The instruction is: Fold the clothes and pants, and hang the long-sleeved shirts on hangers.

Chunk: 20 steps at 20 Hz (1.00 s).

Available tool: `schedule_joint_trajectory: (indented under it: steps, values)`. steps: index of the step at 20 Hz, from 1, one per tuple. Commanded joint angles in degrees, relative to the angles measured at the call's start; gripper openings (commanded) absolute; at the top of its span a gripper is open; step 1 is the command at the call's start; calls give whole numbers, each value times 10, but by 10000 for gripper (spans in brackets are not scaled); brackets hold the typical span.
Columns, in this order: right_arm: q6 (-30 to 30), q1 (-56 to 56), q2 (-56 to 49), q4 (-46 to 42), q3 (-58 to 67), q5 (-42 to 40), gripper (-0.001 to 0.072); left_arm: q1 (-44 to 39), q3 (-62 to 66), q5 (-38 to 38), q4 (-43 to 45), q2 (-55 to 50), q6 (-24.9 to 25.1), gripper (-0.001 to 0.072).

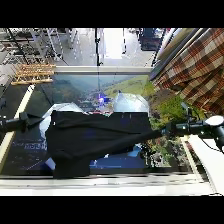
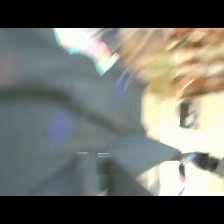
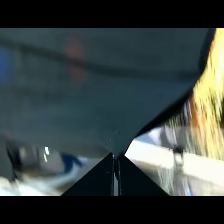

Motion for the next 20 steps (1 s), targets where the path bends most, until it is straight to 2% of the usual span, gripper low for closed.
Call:
schedule_joint_trajectory:
  steps: [1,3,5,6,8,9,10,11,13,17,19,20]
  values:
    - [17,33,-53,26,38,-47,17,-32,74,-18,-46,-90,-4,5]
    - [17,53,-66,12,38,-47,18,-39,68,-70,82,-102,-7,6]
    - [17,61,-64,-3,37,-40,18,-43,39,-72,256,-83,-53,7]
    - [17,61,-64,-4,37,-33,18,-43,12,-65,307,-63,-63,7]
    - [17,61,-64,-17,37,-23,18,-37,-64,-21,337,2,-64,23]
    - [17,61,-64,-19,37,-20,18,-36,-111,7,337,43,-64,221]
    - [17,61,-64,-19,37,-18,18,-36,-155,28,337,79,-64,567]
    - [17,61,-64,-19,37,-17,18,-36,-199,45,337,110,-64,669]
    - [17,61,-64,-19,37,-10,18,-36,-278,60,322,157,-49,669]
    - [15,61,-64,-19,37,-5,19,-37,-374,136,199,178,86,660]
    - [15,61,-64,-19,37,-4,19,-37,-389,139,182,175,110,617]
    - [15,61,-64,-19,37,-3,19,-37,-391,142,183,175,110,509]
